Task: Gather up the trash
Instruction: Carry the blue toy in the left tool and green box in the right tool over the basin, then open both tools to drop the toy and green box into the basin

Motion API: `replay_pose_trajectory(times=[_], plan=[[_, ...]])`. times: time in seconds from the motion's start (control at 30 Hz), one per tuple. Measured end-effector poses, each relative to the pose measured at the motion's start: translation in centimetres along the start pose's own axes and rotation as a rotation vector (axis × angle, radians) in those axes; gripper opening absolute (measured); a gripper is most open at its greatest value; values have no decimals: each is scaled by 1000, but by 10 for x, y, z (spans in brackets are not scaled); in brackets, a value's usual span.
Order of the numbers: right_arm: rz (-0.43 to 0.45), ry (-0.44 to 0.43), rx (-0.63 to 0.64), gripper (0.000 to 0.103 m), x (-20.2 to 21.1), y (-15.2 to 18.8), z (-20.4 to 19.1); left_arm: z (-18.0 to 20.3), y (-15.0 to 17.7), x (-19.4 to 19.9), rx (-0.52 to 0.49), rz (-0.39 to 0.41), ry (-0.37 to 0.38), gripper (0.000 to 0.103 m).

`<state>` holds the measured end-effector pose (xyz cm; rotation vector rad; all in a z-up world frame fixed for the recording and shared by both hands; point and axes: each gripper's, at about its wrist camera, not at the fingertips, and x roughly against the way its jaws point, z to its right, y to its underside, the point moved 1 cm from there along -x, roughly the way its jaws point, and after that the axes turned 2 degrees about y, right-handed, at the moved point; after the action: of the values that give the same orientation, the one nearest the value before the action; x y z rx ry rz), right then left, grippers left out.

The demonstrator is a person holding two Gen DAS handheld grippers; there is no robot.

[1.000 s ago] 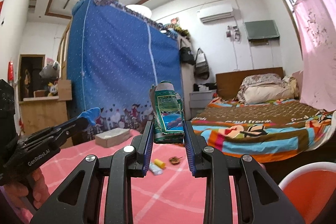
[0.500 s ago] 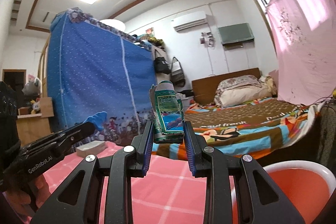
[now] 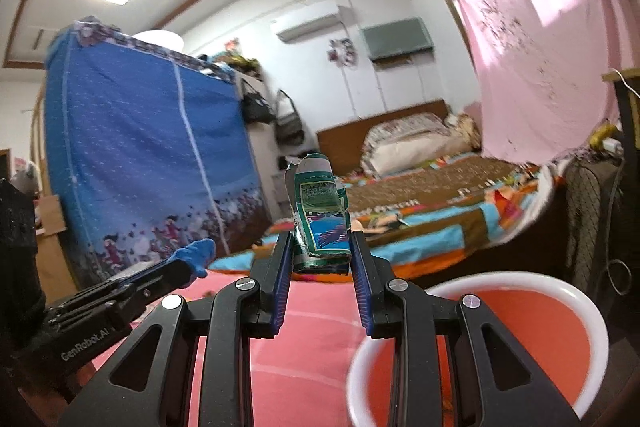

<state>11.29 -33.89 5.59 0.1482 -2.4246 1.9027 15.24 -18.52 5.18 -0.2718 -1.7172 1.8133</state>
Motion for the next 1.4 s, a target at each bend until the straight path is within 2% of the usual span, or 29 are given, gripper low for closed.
replay_pose_trajectory(times=[0.27, 0.7, 0.87, 0.93, 1.0, 1.07, 1.17, 1.4], plan=[[-68, 78, -41, 27, -1, 9, 24, 16, 6, -27, 36, -104, 70, 15], [-131, 164, -137, 27, -3, 14, 57, 36, 13, -70, 157, -322, 181, 16], [-142, 186, -176, 27, -1, 15, 69, 43, 17, -79, 177, -359, 198, 17], [-141, 193, -184, 27, 0, 15, 72, 46, 19, -82, 177, -371, 199, 19], [-137, 200, -191, 29, 1, 14, 75, 49, 22, -85, 181, -384, 202, 27], [-130, 207, -198, 38, 3, 13, 76, 49, 23, -87, 189, -390, 207, 32], [-117, 217, -205, 40, 6, 11, 79, 50, 23, -89, 195, -396, 206, 38], [-103, 236, -212, 45, 7, 8, 83, 38, 18, -82, 214, -355, 164, 54]])
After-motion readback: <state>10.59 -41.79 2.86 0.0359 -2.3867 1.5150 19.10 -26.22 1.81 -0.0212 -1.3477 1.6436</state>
